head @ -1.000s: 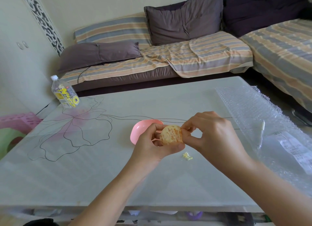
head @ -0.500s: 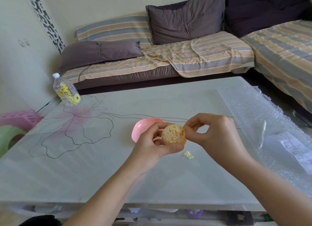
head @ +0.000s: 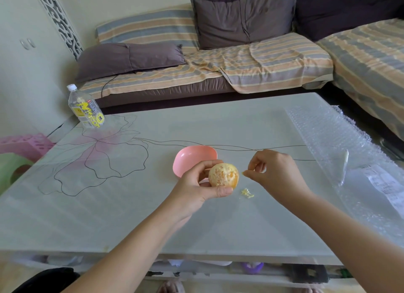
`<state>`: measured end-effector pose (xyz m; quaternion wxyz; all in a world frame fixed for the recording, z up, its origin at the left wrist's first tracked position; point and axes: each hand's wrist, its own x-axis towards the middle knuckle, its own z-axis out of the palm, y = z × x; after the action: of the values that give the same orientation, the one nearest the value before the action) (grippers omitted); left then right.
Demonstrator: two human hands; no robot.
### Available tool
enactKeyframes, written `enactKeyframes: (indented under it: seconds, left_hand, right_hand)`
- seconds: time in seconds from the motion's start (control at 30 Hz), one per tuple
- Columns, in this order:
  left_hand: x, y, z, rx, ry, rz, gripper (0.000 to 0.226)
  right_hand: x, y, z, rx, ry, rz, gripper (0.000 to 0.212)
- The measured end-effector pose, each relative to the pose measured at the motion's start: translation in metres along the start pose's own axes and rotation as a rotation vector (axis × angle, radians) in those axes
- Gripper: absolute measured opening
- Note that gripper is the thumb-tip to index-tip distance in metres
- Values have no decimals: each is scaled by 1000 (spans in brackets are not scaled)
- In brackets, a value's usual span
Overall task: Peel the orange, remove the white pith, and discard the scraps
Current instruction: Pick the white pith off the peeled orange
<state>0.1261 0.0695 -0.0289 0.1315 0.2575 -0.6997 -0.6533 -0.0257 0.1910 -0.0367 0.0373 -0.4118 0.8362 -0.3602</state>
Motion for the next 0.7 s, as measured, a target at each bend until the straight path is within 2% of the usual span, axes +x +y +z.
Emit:
enactKeyframes:
  seconds: [0.17, 0.4, 0.57, 0.7]
  left_hand:
    - [3, -8, -4, 29, 1, -36, 56]
    - [6, -14, -19, 66, -11, 22, 62]
    - [6, -11, -27, 126, -40, 110, 62]
    - [8, -11, -29, 166, -42, 157, 63]
  right_hand:
    - [2, 8, 15, -79, -64, -48, 18]
    - [9, 9, 19, -198, -182, -16, 27]
    - [13, 5, 11, -174, -156, -15, 12]
    - [14, 0, 6, -105, -68, -81, 23]
